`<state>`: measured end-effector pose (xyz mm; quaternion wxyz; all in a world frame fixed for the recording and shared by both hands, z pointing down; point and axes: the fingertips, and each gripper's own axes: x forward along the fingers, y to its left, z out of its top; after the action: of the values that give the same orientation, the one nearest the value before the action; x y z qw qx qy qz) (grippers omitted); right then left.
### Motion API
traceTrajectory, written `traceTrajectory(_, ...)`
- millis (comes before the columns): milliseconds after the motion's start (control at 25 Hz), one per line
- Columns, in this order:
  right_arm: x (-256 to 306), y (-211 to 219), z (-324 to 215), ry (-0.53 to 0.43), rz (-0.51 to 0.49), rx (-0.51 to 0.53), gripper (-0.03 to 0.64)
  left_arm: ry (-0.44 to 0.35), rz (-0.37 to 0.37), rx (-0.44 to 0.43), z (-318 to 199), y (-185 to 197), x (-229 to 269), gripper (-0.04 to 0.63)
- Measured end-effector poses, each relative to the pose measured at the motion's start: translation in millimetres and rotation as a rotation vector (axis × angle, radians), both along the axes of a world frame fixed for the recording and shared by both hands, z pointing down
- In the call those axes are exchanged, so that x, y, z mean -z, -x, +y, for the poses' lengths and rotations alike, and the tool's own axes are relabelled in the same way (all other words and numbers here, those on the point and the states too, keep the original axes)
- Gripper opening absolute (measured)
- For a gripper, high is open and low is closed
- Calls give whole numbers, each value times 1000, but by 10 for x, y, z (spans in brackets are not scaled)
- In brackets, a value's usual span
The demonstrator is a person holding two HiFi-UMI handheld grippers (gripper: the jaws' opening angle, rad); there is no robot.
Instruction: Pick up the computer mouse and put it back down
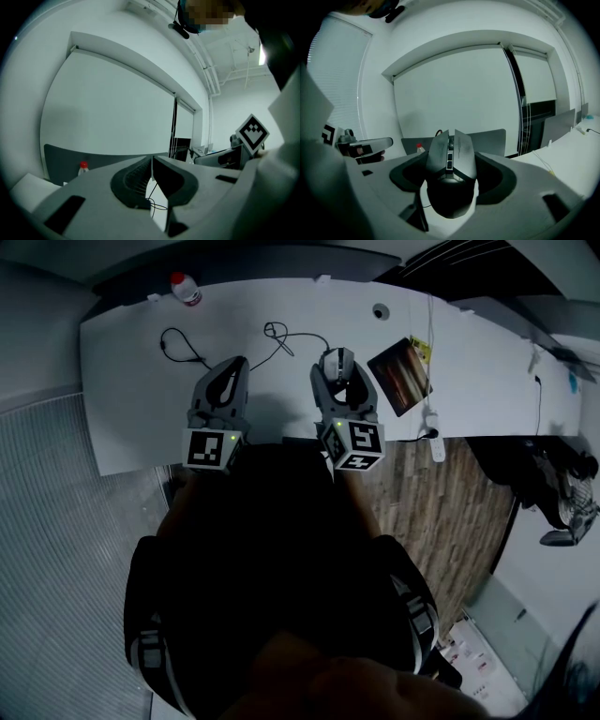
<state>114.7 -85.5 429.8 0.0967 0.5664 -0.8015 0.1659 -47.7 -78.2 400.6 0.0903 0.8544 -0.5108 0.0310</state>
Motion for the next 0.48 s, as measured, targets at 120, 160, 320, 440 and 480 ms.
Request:
traceTrajectory(120,-84,-22,-40,15,8,3,290,2,-2,8,-19,0,-1,12)
traceTrajectory(160,-114,-31,-57,20,11,4,291,2,-2,10,-28,-2,-1,12)
traceTrajectory(320,-239,-58,-107,44,21,5,290,5,0,16,-59,-9,-10,12)
traceTrajectory(440,-325,-77,-133,61,29,6,290,0,-2,13,-71,-31,-1,12)
traceTrajectory(480,-354,-81,-144,67,32,8,291,-1,-1,13,-77,-38,0,12)
